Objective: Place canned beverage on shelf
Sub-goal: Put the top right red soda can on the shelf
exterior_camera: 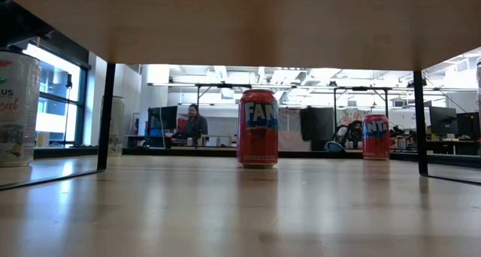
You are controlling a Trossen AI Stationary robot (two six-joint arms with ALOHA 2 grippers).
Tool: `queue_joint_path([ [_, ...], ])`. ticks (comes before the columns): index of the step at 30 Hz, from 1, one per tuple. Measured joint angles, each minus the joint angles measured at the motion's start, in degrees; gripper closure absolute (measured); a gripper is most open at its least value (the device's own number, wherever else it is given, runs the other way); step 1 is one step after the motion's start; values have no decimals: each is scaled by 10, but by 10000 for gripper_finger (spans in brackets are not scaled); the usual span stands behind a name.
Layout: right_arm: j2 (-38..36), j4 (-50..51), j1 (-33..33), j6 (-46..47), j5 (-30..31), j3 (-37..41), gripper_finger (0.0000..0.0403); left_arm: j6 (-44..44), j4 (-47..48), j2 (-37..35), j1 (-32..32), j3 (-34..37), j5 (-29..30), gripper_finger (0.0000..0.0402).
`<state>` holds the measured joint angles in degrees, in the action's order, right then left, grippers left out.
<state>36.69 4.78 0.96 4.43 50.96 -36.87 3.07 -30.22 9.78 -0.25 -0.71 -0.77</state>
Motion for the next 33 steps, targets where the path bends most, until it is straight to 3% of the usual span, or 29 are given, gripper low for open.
queue_joint_path([
  [6, 58, 256, 109, 104, -52, -129, 64, -8, -1, 0, 0, 0, 7, 278],
  [12, 134, 369, 241, 139, -142, -193, 43, -13, -1, 0, 0, 0, 6, 229],
  [17, 216, 446, 365, 172, -182, -208, 40, -11, 0, 0, 0, 0, 6, 203],
  [23, 291, 453, 476, 202, -201, -209, 40, -8, 4, 0, 0, 0, -11, 193],
  [28, 335, 460, 489, 243, -244, -231, 40, -10, 4, 0, 0, 0, -11, 192],
  [33, 376, 460, 497, 319, -240, -231, 40, -10, 12, 0, -1, 0, -18, 192],
])
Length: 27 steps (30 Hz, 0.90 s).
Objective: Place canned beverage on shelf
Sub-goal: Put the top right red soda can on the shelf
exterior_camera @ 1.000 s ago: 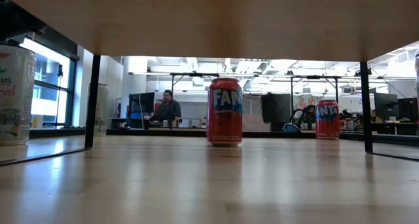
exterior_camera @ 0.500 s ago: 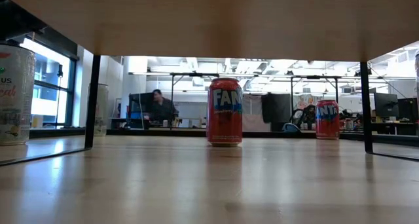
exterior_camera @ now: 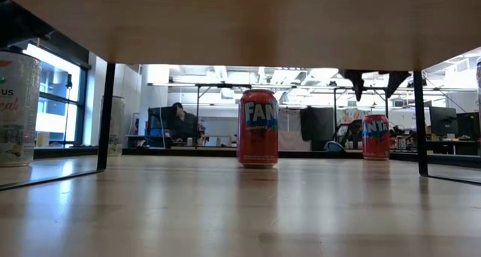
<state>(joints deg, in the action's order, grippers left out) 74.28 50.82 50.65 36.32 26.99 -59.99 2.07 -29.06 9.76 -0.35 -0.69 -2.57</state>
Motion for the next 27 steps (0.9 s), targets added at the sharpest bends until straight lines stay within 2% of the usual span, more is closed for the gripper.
queue_joint_path([
  [3, 24, -7, 4, 54, 24, 1, 40, 3, 32, 0, 0, 0, -17, 192],
  [8, 55, -76, 2, 86, 57, 18, 40, 17, 100, 0, -1, 0, -33, 192],
  [13, 89, -128, 5, 116, 73, 44, 40, 18, 92, 0, -1, 0, -25, 192],
  [18, 101, -120, -3, 153, 139, 46, 40, 18, 107, 0, -1, 0, -25, 192],
  [27, 88, -97, -14, 164, 145, 46, 40, 5, 112, 0, -1, 0, -24, 192],
])
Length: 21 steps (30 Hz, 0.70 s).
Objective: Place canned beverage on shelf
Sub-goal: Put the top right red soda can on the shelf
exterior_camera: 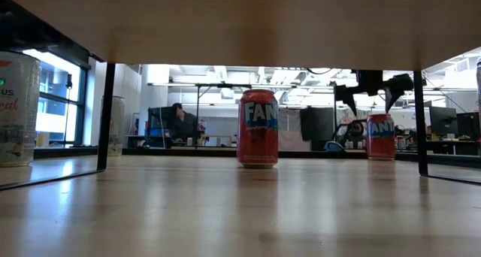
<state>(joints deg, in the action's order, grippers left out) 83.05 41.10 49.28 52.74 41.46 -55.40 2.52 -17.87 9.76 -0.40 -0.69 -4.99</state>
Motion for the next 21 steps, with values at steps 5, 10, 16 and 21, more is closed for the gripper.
queue_joint_path([
  [5, 9, 37, 1, 38, 20, 0, 40, 2, 0, 0, 0, 0, 0, 192],
  [10, 33, 3, 1, 41, 16, 0, 40, 3, 1, 0, 0, 0, 0, 193],
  [16, 76, 0, 3, 66, 18, 0, 40, 4, 14, 0, 0, 0, 0, 193],
  [21, 93, -21, 7, 74, 16, 0, 41, 8, 18, 0, 0, 0, 0, 193],
])
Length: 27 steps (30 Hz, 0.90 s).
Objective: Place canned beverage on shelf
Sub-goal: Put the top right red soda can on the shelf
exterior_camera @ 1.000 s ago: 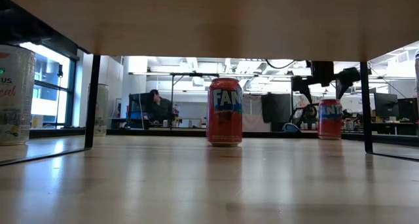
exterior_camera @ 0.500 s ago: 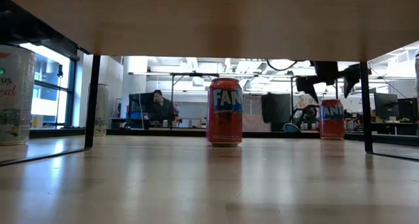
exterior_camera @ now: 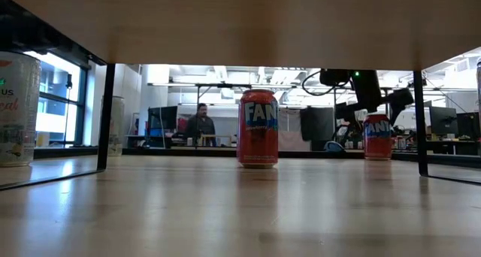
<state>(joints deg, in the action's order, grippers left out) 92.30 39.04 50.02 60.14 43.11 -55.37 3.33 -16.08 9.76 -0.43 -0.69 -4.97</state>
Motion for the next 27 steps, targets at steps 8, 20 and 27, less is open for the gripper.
queue_joint_path([
  [8, 3, -2, 4, 20, 17, 0, 41, 10, 5, 0, 0, 0, 0, 193],
  [20, 4, -5, 21, -53, 4, 0, 81, 15, 13, 0, 0, 0, 0, 193],
  [27, 3, -7, 20, -72, -13, -1, 83, 15, 13, 0, 0, 0, 0, 193],
])
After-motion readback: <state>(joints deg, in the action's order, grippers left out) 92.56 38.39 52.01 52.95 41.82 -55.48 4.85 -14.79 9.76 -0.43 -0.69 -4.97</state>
